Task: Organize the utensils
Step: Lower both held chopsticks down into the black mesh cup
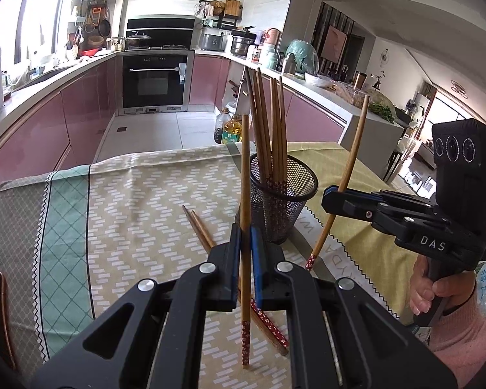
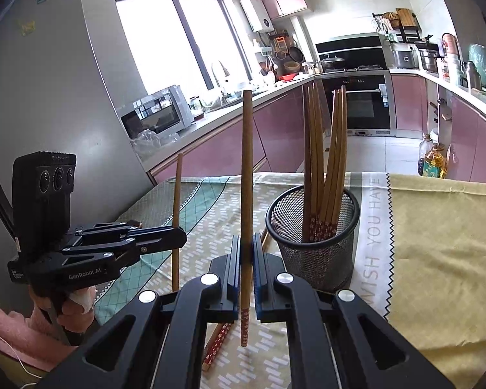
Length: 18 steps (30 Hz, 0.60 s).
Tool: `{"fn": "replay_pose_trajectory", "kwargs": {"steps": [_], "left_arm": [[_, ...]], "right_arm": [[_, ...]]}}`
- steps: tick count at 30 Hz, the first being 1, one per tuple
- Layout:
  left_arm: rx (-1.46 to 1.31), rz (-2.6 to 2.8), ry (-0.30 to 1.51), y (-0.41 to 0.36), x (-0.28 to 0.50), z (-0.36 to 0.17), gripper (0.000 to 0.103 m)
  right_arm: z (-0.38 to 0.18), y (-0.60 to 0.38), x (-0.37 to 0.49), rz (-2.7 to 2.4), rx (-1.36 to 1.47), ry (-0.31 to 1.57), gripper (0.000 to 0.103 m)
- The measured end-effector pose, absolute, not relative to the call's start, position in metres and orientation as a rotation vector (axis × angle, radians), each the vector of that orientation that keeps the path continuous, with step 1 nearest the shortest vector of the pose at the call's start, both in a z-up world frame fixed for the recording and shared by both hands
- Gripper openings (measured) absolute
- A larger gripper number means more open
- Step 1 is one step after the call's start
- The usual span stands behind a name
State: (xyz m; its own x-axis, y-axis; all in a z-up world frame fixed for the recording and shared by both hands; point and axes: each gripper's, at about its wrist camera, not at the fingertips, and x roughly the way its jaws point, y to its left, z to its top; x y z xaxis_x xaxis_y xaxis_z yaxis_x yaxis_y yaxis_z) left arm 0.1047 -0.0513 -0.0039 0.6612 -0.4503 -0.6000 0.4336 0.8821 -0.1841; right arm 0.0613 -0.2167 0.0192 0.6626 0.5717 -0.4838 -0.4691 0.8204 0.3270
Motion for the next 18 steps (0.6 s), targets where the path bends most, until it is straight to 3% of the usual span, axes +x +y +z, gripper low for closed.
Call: {"fn": "replay_pose_trajectory", "kwargs": {"steps": [18], "left_arm": [[-0.011,-0.497,0.641,-0.058,0.105,0.011,0.007]], "right_arm": [[0.042,-0.227,0.062,0.569,0.158,0.544,0.006]]}}
